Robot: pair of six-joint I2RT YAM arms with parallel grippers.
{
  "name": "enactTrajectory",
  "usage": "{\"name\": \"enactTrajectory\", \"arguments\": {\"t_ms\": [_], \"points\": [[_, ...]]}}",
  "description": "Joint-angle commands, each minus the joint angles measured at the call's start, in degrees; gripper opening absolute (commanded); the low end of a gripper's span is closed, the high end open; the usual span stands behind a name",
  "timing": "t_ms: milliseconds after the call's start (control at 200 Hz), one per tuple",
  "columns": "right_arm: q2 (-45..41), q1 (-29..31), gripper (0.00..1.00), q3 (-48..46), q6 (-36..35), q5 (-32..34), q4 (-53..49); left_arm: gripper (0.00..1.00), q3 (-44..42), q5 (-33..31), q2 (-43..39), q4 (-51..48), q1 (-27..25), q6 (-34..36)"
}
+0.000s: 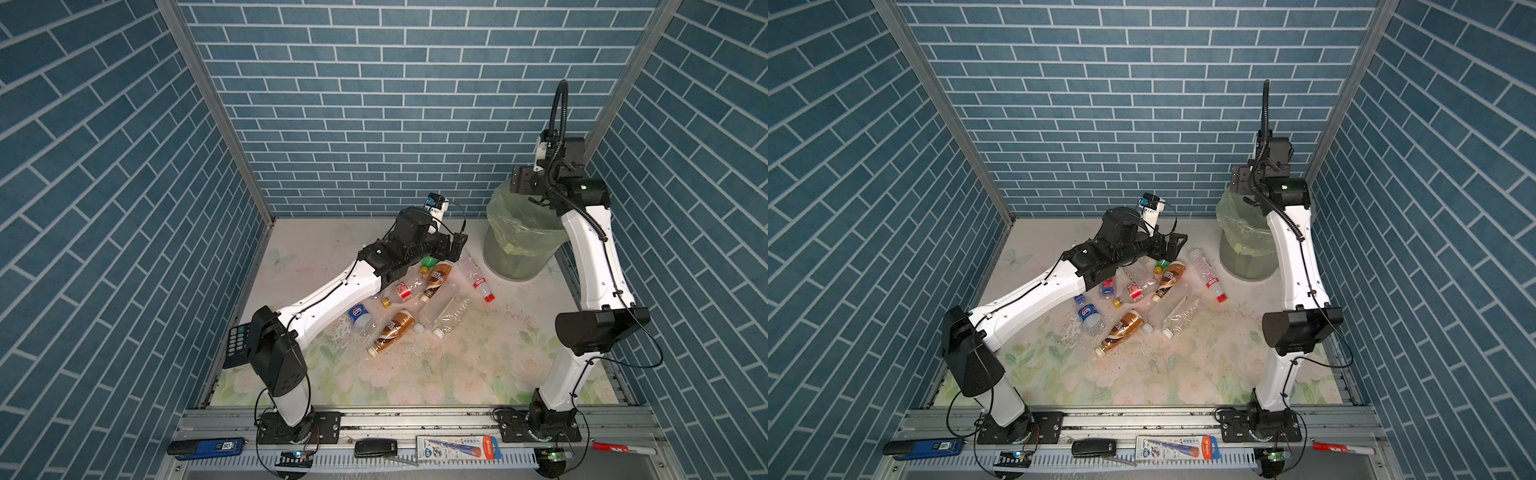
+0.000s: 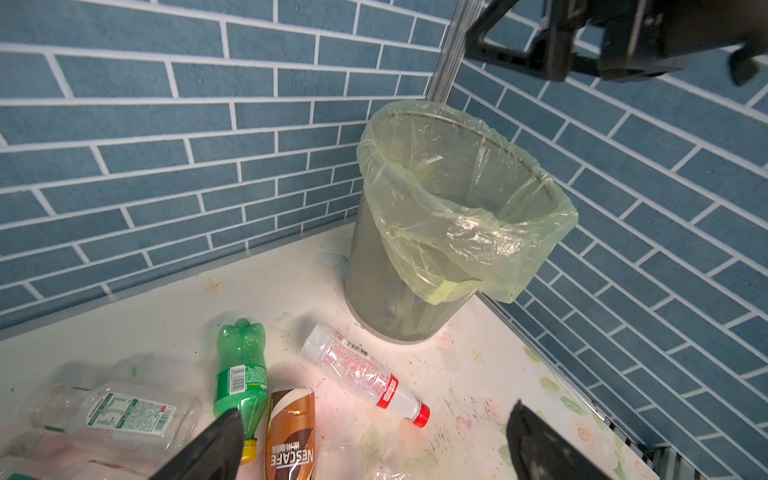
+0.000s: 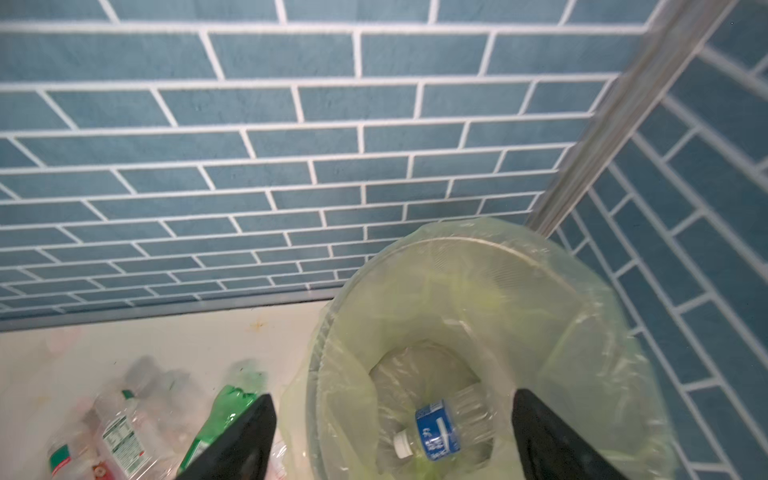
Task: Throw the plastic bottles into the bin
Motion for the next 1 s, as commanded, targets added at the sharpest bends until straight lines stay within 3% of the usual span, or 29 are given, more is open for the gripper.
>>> {"name": "enactTrajectory", "arguments": {"t_ms": [0, 180, 370, 720, 995], "points": [[4.69, 1.19, 0.81, 2.04, -0.66, -5.18, -5.76, 0.99, -1.7, -0.45, -1.81, -1.07, 0.3, -0.66], [9.06, 1.69, 0.55, 2.35, -2.36, -6.22, -6.3, 0.99, -3.46, -0.76, -2.84, -1.46, 0.41, -1.31], [12.35, 1.87, 0.4, 3.89, -4.24, -6.59, -6.91, 0.99, -4.91, -1.96, -4.18, -2.58, 0.47, -1.22], [14.11, 2.9, 0.0, 4.1, -4.91, -11.0, -5.87, 0.99, -7.23, -3.53, -6.74, -1.73, 0.83, -1.04], [15.15, 6.41, 0.0, 6.48, -6.75, -13.1, -4.67, 0.99, -9.17, -5.49, -6.74, -1.96, 1.59, -2.57]]}}
